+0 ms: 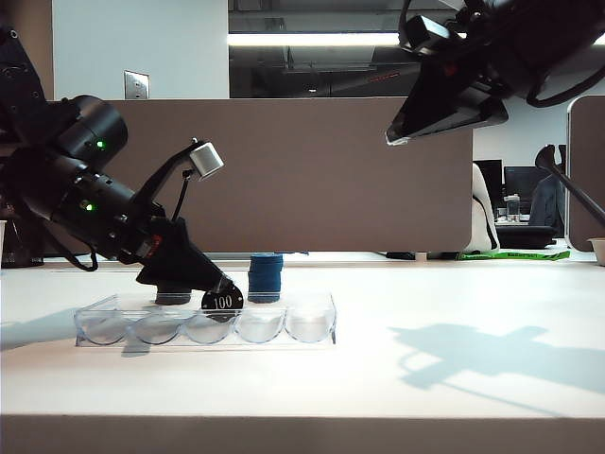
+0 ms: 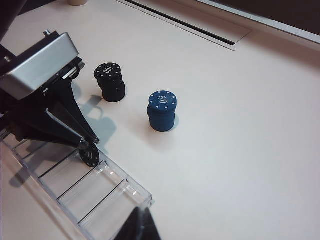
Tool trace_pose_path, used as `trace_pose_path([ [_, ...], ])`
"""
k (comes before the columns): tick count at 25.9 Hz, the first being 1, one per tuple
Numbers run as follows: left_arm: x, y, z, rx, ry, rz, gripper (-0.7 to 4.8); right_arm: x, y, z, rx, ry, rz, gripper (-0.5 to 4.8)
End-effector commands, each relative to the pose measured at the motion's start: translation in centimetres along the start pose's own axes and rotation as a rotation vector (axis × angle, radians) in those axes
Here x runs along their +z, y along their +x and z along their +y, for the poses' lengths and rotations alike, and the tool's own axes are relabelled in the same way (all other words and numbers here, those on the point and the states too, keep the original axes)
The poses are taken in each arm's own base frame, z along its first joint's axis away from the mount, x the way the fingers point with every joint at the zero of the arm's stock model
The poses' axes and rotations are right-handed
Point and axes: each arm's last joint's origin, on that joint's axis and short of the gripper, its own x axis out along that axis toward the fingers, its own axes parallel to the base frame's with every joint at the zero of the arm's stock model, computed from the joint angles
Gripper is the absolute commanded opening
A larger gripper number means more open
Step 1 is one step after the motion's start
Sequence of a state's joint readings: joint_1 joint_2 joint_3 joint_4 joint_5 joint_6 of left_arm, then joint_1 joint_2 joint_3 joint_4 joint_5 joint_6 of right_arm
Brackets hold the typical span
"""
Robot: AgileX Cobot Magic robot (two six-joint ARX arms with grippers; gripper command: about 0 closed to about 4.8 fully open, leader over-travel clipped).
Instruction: Pick up the chip in the box and place it on the pile of chips with the same color.
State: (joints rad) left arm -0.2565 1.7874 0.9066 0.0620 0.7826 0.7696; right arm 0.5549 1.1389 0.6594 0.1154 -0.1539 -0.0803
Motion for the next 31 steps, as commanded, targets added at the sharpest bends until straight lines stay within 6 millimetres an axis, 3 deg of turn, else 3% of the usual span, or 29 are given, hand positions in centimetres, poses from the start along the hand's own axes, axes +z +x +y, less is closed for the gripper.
trace_pose_path([
  [1,0.1,-0.1,0.0,-0.007,-0.004,-0.001,0.47,0.3,-0.1,0.0,0.000,-0.010,-0.022,-0.05],
  [4,0.1,-0.1,0.0,-0.008,-0.005,-0.001,0.14,0.3,-0.1,0.0,0.000,-0.010,-0.022,-0.05],
  [18,0.1,-0.1,-0.1,-0.032,-0.033,-0.016,-0.03,0.3,-0.1,0.0,0.000,-0.010,-0.022,-0.05],
  [28,2.7,-2.0,-0.3,-0.011,0.030,-0.091,-0.03,0.4,-0.1,0.0,0.000,-0.011,-0.023,-0.05],
  [31,3.3,-2.6,0.0,0.020,-0.040,-0.121,-0.03,0.4,-0.1,0.0,0.000,-0.011,-0.023,-0.05],
])
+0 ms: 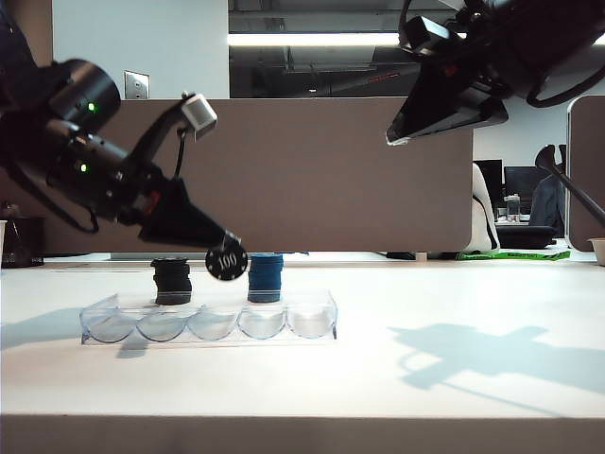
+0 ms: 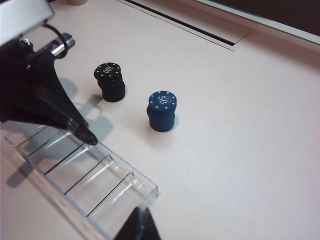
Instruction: Pick up the chip in the box and place it on the pile of chips with the same color.
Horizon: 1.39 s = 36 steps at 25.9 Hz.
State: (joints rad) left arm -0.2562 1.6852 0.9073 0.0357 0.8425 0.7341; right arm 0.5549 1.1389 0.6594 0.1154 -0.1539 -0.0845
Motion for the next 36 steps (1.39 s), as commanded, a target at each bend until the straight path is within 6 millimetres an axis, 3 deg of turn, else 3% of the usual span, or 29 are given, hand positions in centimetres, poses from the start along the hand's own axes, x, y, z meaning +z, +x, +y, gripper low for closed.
trace_pose_path([
  [1,0.9,-0.8,0.7,0.049,-0.102,-0.057,-0.03,0.3,-0.1,0.0,0.000,-0.006,-0.023,-0.05],
  [6,1.4,-2.5,2.5,0.118,-0.330,-0.182,-0.03,0.4,-0.1,0.0,0.000,-0.006,-0.023,-0.05],
  [13,2.6,-5.9,4.5,0.212,-0.377,-0.363,-0.03,0.4,-0.1,0.0,-0.001,-0.006,-0.023,-0.05],
  [23,-0.9,-11.6,6.9,0.359,-0.952,-0.469,-0.04,0.3,0.1,0.0,-0.004,-0.006,-0.022,-0.05],
  [28,-3.3,-10.6,7.5,0.369,-1.264,-0.495,-0.04,0.3,0.1,0.0,-0.004,-0.006,-0.022,-0.05],
  [36,-6.9,-8.3,8.6,0.284,-1.428,-0.524,-0.05,0.3,0.1,0.0,-0.003,-0.006,-0.021,-0.05],
])
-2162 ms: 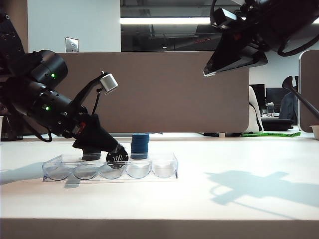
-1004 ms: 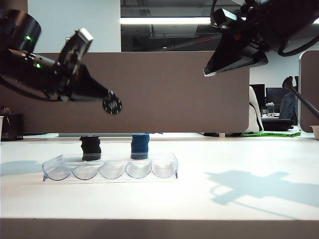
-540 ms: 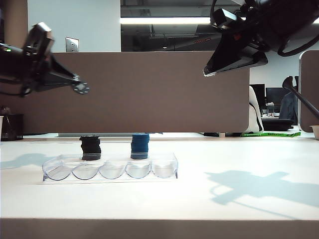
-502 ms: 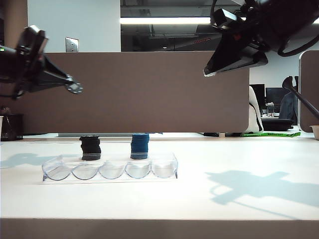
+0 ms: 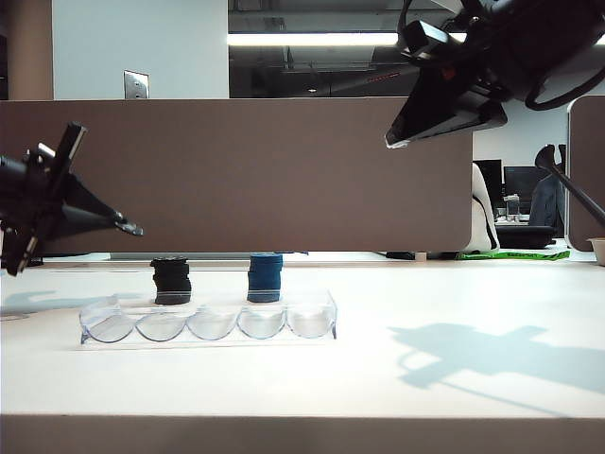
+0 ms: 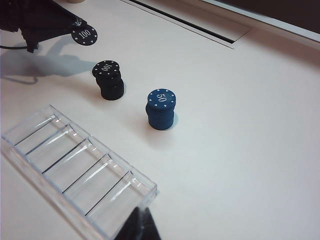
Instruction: Pick up the chip in the box and place it on the pile of chips with the same color.
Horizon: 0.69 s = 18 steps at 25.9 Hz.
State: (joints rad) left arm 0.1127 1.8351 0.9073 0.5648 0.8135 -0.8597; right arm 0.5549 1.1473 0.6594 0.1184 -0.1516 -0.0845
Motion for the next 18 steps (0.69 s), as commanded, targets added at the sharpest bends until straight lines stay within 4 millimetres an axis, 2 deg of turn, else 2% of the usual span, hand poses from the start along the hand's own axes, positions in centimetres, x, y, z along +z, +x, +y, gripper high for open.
trace_pose_path([
  [1,0.3,0.7,0.5,-0.089,-0.056,-0.010,-0.05,0.4,-0.1,0.0,-0.002,-0.007,-0.026,-0.05],
  [10,0.0,1.6,1.6,-0.160,-0.029,0.007,-0.05,0.4,-0.1,0.0,-0.002,-0.007,-0.026,-0.05],
  [15,-0.2,1.8,1.5,-0.165,-0.005,0.012,-0.05,0.4,-0.1,0.0,-0.002,-0.007,-0.027,-0.05],
  [18,-1.1,2.8,0.8,-0.173,0.023,0.035,-0.05,0.4,-0.1,0.0,-0.002,-0.007,-0.027,-0.05],
])
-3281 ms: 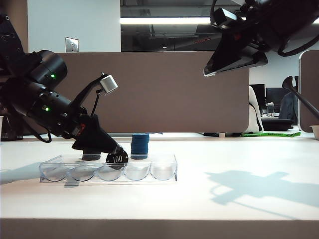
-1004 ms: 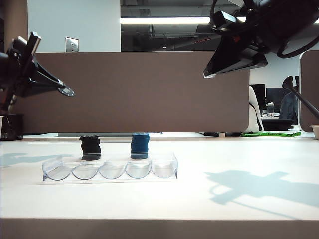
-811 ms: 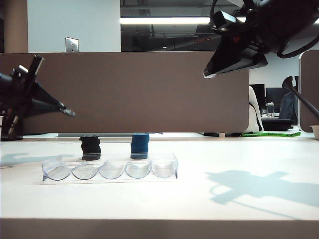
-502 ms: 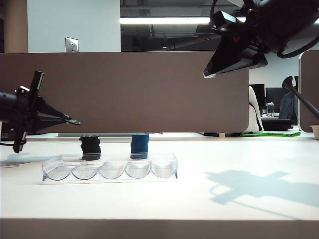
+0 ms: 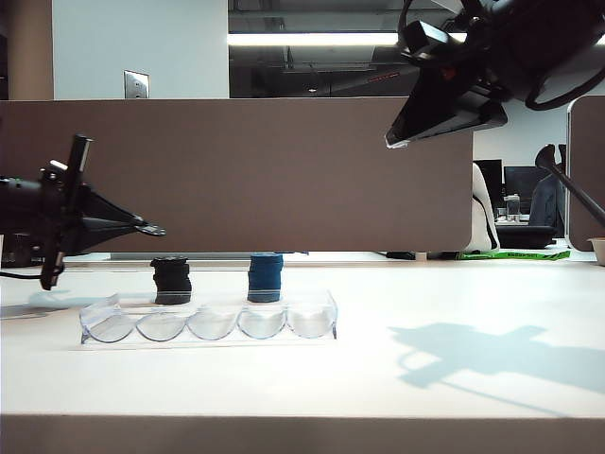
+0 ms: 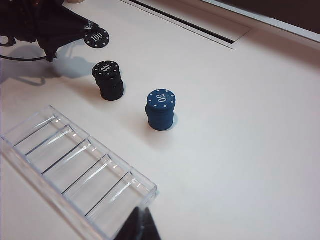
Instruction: Pick up the chip in the box and place it on the pile of chips with the same color.
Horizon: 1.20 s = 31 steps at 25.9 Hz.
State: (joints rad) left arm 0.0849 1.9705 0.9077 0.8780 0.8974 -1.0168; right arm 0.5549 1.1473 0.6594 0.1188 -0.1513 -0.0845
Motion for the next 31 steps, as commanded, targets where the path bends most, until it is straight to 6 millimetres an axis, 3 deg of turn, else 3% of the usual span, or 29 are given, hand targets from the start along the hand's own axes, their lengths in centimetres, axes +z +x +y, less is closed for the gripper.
trace_pose_path([
  [1,-0.6,1.0,-0.7,-0.017,0.042,0.017,-0.05,0.4,-0.1,0.0,-0.002,-0.007,-0.027,-0.05],
  [31,-2.1,2.1,-0.3,0.072,0.047,0.046,-0.05,0.4,-0.1,0.0,-0.005,-0.033,-0.026,-0.05],
])
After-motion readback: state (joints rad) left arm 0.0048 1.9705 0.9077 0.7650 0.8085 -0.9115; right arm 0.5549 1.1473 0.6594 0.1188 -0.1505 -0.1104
